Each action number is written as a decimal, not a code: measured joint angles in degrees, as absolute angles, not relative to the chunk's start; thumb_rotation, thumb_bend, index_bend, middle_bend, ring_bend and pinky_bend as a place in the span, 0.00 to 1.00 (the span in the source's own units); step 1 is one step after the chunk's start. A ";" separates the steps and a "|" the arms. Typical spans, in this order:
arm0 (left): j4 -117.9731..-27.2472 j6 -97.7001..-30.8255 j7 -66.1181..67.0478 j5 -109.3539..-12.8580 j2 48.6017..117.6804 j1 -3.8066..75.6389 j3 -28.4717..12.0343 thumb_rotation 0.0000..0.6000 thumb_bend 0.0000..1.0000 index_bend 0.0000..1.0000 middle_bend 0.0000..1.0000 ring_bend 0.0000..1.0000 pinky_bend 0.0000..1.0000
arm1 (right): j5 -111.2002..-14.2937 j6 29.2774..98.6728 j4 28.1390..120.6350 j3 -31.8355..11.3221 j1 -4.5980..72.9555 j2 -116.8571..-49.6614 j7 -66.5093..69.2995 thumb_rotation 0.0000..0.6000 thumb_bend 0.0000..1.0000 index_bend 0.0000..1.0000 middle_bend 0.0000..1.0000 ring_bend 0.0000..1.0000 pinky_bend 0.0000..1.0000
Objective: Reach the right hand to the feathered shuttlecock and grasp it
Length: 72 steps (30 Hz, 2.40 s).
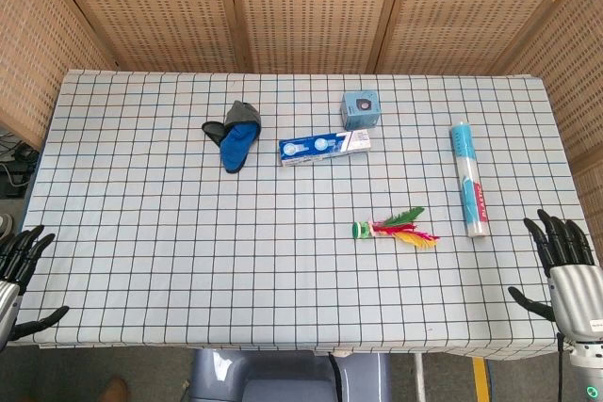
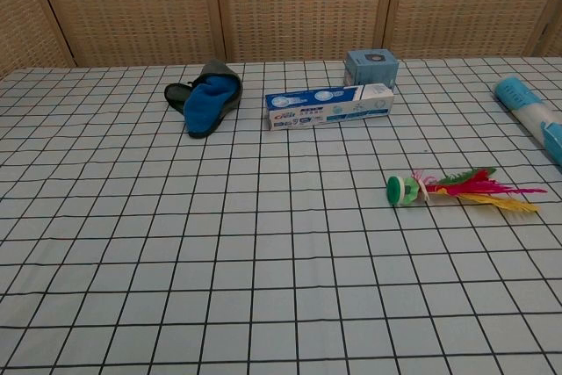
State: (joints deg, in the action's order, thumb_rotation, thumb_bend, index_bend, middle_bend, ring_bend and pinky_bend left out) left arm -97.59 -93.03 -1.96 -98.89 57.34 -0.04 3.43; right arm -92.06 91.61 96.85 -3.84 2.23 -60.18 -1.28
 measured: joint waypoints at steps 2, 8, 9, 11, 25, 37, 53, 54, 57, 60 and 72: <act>-97.59 -93.02 -1.86 -98.85 57.41 -0.04 3.39 1.00 0.00 0.00 0.00 0.00 0.00 | -92.04 91.49 96.75 -3.86 2.30 -60.25 -1.30 1.00 0.00 0.05 0.00 0.00 0.00; -97.67 -92.82 -1.70 -98.66 57.58 0.00 3.34 1.00 0.00 0.00 0.00 0.00 0.00 | -91.14 89.74 96.36 -3.86 2.87 -60.53 -1.01 1.00 0.00 0.09 0.00 0.00 0.00; -97.70 -92.83 -1.82 -98.66 57.54 0.01 3.33 1.00 0.00 0.00 0.00 0.00 0.00 | -91.11 89.31 96.37 -3.85 3.07 -60.55 -0.80 1.00 0.00 0.11 0.00 0.00 0.00; -97.77 -92.92 -2.24 -98.63 57.44 0.02 3.28 1.00 0.00 0.00 0.00 0.00 0.00 | -91.08 88.13 96.31 -3.98 3.92 -60.65 -0.33 1.00 0.00 0.15 0.00 0.00 0.00; -98.00 -90.32 -2.02 -95.82 57.49 0.94 2.59 1.00 0.00 0.00 0.00 0.00 0.00 | -80.68 71.27 90.80 -10.97 17.03 -69.00 -5.71 1.00 0.34 0.48 0.00 0.00 0.00; -98.28 -86.73 -1.40 -92.04 57.72 2.66 1.25 1.00 0.00 0.00 0.00 0.00 0.00 | -61.10 59.68 87.11 -14.03 26.10 -79.10 -20.80 1.00 0.42 0.48 0.00 0.00 0.00; -98.00 -85.16 -1.38 -90.51 57.96 3.30 1.01 1.00 0.00 0.00 0.00 0.00 0.00 | -55.75 59.04 83.99 -11.58 29.62 -85.68 -27.27 1.00 0.43 0.49 0.00 0.00 0.00; -98.00 -85.23 -1.51 -90.54 57.94 3.28 1.00 1.00 0.00 0.00 0.00 0.00 0.00 | -55.67 59.23 83.61 -11.47 29.66 -85.94 -27.49 1.00 0.43 0.50 0.00 0.00 0.00; -97.92 -85.63 -2.02 -90.48 57.85 3.17 0.90 1.00 0.00 0.00 0.00 0.00 0.00 | -55.71 59.98 82.15 -10.71 29.64 -86.70 -28.19 1.00 0.44 0.51 0.00 0.00 0.00; -97.86 -85.62 -2.13 -90.51 57.82 3.14 0.94 1.00 0.00 0.00 0.00 0.00 0.00 | -55.92 60.42 81.26 -10.02 29.38 -87.09 -28.18 1.00 0.46 0.53 0.01 0.00 0.00; -98.06 -85.85 -2.01 -90.99 57.72 2.91 1.39 1.00 0.00 0.00 0.00 0.00 0.00 | -56.78 60.92 78.89 -8.88 28.93 -87.85 -27.19 1.00 0.56 0.59 0.03 0.00 0.00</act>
